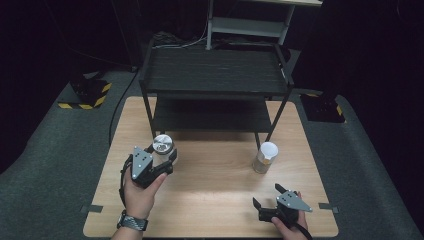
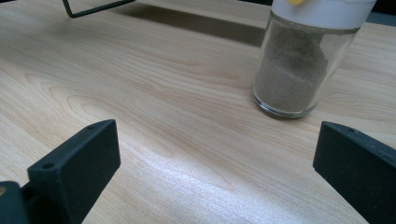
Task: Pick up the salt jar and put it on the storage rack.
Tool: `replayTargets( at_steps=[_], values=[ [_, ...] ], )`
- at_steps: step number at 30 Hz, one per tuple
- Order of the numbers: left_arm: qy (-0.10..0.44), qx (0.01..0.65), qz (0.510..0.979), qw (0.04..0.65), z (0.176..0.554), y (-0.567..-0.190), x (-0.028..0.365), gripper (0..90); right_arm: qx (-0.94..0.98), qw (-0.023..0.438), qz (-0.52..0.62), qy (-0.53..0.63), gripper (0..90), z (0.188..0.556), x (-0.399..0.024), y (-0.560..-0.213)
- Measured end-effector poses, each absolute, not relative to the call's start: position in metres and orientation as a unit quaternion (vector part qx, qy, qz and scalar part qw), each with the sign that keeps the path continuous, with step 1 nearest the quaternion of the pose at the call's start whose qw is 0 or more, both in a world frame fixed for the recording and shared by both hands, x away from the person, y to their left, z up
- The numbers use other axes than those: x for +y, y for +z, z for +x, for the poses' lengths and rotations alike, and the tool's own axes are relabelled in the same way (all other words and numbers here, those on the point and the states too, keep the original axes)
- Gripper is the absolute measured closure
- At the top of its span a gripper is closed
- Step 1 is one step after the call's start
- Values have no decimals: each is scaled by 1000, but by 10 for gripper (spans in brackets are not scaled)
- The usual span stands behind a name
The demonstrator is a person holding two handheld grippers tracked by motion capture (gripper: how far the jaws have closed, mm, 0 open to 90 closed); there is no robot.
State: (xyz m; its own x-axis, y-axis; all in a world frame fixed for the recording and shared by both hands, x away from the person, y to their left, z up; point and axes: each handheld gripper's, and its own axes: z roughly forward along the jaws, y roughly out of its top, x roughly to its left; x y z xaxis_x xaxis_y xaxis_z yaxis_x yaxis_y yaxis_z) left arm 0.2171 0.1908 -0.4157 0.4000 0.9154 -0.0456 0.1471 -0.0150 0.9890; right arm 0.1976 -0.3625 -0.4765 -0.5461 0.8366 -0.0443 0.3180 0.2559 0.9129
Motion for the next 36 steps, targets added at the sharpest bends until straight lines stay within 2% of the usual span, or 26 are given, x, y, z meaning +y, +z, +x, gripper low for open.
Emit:
replayTargets(
  at_steps=[36],
  values=[
    [401, 389, 592, 581, 221, -329, 150, 309, 739, 277, 394, 472, 4, 197, -366, -477]
  ],
)
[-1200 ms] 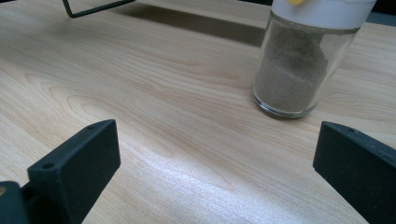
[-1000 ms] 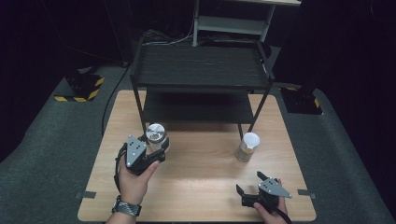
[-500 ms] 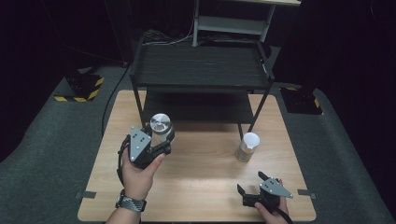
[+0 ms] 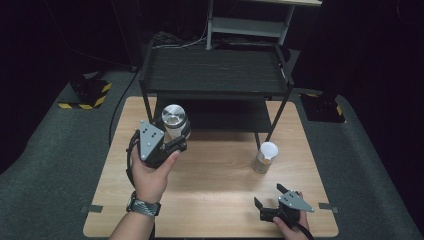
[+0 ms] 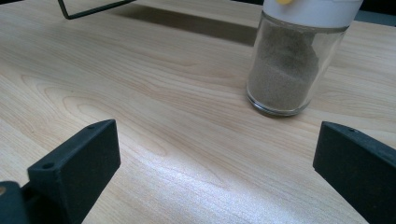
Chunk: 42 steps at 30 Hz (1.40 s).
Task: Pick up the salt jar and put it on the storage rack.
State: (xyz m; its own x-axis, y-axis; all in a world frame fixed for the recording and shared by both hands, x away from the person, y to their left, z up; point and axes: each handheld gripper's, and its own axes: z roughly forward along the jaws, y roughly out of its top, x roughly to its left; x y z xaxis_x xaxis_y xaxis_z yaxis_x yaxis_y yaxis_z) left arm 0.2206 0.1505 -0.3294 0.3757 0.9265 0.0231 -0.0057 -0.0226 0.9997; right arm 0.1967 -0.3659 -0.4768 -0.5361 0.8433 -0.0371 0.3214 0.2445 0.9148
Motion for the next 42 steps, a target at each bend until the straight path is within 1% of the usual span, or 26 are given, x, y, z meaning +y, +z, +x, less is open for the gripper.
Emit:
replayTargets(
  at_steps=[10, 26, 35, 42],
  values=[
    [417, 383, 579, 586, 227, -311, 144, 309, 739, 277, 393, 472, 4, 197, -366, -477],
    [434, 386, 557, 594, 249, -283, 138, 309, 738, 274, 394, 473, 3, 197, -368, -477],
    [443, 388, 554, 589, 262, -269, 134, 309, 738, 274, 393, 475, 4, 197, -368, -477],
    [447, 394, 554, 581, 279, -258, 132, 309, 738, 276, 390, 476, 3, 197, -369, -478]
  ],
)
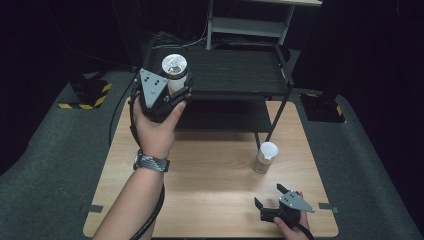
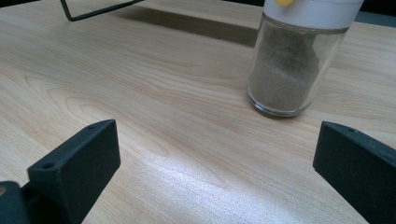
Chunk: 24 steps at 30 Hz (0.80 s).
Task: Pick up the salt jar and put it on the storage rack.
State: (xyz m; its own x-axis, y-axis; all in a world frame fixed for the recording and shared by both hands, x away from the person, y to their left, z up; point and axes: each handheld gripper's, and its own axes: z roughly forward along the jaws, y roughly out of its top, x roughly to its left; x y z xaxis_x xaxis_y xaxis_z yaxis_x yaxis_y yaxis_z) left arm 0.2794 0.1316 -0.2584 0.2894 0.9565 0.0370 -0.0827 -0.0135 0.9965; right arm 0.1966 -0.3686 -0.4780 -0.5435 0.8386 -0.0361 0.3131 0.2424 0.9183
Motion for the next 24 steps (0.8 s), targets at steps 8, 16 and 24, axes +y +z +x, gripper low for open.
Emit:
replayTargets(
  at_steps=[8, 16, 24],
  values=[
    [457, 395, 549, 577, 295, -250, 126, 309, 738, 274, 390, 478, 3, 196, -370, -478],
    [447, 412, 543, 579, 312, -250, 122, 309, 738, 273, 388, 480, 4, 196, -371, -479],
    [447, 421, 549, 567, 328, -253, 114, 309, 738, 272, 386, 482, 3, 196, -372, -479]
  ],
)
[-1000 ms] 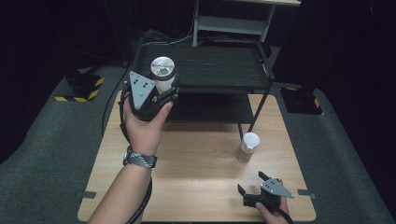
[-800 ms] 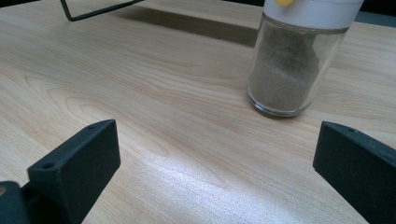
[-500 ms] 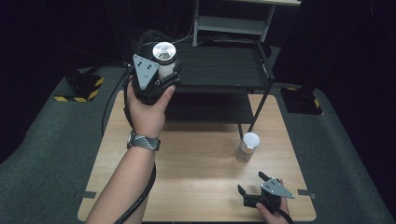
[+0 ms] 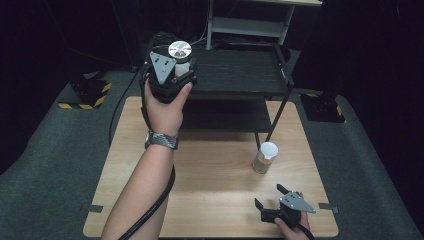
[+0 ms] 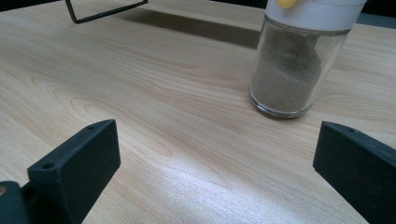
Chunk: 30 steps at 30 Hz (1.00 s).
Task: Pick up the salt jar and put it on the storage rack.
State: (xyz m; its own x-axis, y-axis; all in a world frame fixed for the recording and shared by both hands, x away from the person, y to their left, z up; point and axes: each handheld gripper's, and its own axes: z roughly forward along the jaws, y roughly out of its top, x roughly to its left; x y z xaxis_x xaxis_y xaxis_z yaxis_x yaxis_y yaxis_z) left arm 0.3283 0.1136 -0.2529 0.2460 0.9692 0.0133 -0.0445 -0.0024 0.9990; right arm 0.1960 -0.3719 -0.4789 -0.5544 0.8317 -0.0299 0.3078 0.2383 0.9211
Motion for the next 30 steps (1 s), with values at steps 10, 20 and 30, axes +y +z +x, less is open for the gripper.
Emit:
replayTargets(
  at_steps=[10, 20, 30],
  values=[
    [451, 422, 545, 567, 339, -257, 102, 309, 739, 270, 385, 483, 3, 196, -373, -479],
    [446, 425, 538, 576, 341, -262, 105, 307, 739, 269, 385, 483, 4, 197, -373, -479],
    [441, 425, 544, 573, 341, -259, 107, 306, 739, 271, 384, 482, 3, 196, -372, -479]
  ],
)
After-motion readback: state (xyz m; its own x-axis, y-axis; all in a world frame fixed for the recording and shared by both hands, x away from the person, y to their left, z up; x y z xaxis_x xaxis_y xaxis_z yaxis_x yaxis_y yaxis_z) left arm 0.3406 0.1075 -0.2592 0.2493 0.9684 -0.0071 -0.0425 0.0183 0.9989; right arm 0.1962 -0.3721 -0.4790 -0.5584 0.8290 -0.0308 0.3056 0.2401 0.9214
